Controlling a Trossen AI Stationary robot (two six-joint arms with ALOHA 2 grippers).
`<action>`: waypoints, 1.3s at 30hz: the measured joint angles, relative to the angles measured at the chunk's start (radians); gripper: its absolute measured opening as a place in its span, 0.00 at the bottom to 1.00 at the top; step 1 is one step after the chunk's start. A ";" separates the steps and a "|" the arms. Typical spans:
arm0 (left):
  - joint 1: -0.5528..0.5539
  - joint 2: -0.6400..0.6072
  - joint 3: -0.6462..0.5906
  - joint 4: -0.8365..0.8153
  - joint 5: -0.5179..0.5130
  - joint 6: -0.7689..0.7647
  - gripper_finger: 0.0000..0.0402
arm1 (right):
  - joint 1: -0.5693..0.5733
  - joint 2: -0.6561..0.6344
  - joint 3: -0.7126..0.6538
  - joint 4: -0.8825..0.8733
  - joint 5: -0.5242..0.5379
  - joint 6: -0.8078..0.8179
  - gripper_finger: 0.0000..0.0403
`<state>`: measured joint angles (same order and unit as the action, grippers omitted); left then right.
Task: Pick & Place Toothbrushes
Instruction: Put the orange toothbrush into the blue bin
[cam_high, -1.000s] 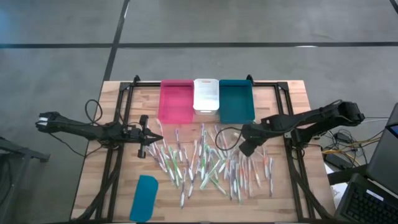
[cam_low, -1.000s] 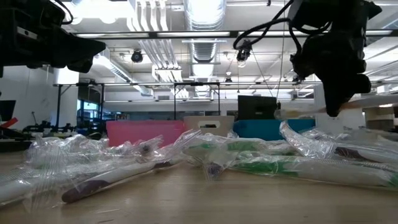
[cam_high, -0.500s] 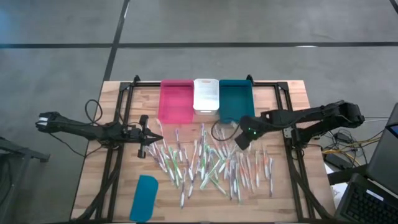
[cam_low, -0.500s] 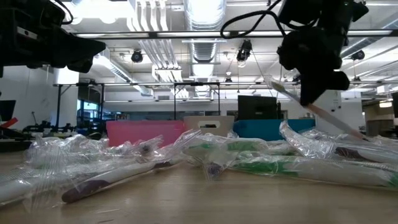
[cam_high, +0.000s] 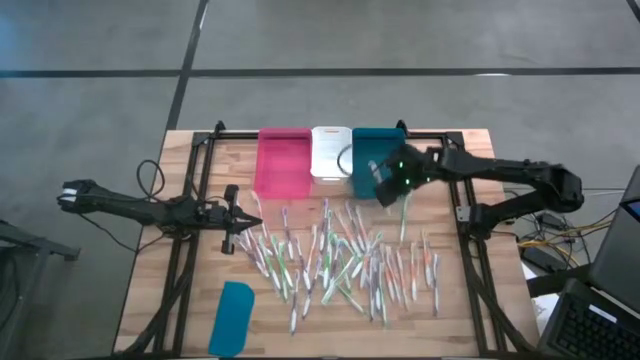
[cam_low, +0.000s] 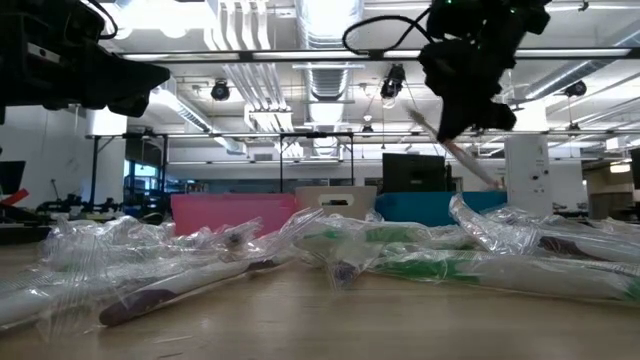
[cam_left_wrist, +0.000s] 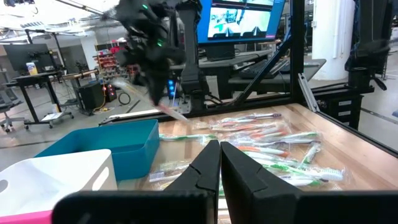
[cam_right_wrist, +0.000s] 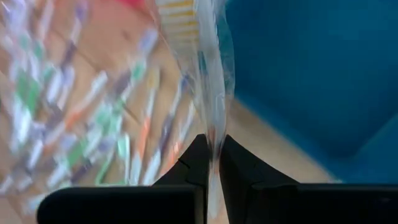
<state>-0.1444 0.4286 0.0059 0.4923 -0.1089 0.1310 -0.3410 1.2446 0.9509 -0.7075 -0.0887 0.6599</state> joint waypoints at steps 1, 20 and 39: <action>0.000 0.000 0.000 0.000 0.000 0.000 0.04 | -0.020 0.001 0.021 0.000 0.000 -0.021 0.04; 0.000 0.000 0.000 0.000 0.000 0.000 0.04 | -0.293 0.398 0.435 -0.179 0.010 -0.268 0.03; 0.000 0.000 0.000 0.000 0.000 0.000 0.04 | -0.392 0.587 0.446 -0.246 -0.002 -0.236 0.03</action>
<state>-0.1448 0.4288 0.0059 0.4925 -0.1093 0.1314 -0.7326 1.8312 1.3964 -0.9538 -0.0911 0.4238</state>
